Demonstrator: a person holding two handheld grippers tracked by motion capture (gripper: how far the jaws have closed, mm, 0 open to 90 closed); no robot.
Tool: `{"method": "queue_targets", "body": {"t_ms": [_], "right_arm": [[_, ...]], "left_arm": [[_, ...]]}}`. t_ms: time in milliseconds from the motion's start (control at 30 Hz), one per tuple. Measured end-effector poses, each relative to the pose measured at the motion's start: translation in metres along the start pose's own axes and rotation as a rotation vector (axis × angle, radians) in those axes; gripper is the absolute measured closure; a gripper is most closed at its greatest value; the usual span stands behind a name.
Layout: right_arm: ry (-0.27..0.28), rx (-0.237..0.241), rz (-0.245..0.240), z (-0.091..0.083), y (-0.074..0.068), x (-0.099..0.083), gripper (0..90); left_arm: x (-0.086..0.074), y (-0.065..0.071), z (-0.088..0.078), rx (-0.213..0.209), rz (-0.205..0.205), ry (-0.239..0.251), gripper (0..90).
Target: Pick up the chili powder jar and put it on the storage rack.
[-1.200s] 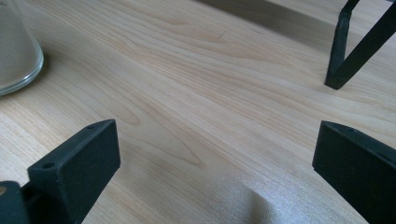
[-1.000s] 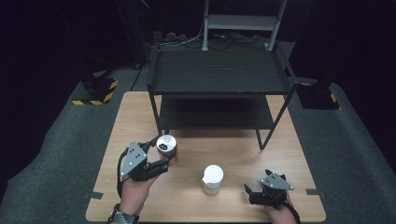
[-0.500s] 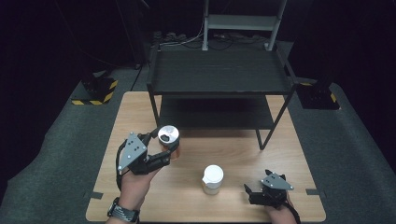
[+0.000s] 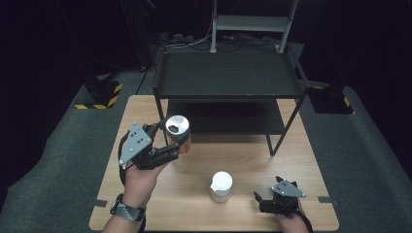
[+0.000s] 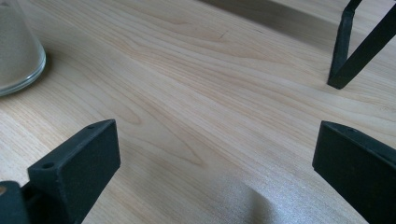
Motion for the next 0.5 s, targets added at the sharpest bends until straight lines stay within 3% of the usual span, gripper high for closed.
{"method": "queue_targets", "body": {"t_ms": [500], "right_arm": [[0.001, 0.005, 0.005, 0.0, 0.001, 0.0, 0.0]], "left_arm": [[0.03, -0.005, 0.011, 0.001, -0.004, 0.038, 35.0]]}}
Point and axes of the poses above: each handheld gripper's, and its own axes: z roughly forward along the jaws, x roughly out of its top, y roughly to its right, the point moved 5 cm from there along z, roughly forward along the jaws, and after that the axes turned 1 degree about x, right-handed, at the moved point
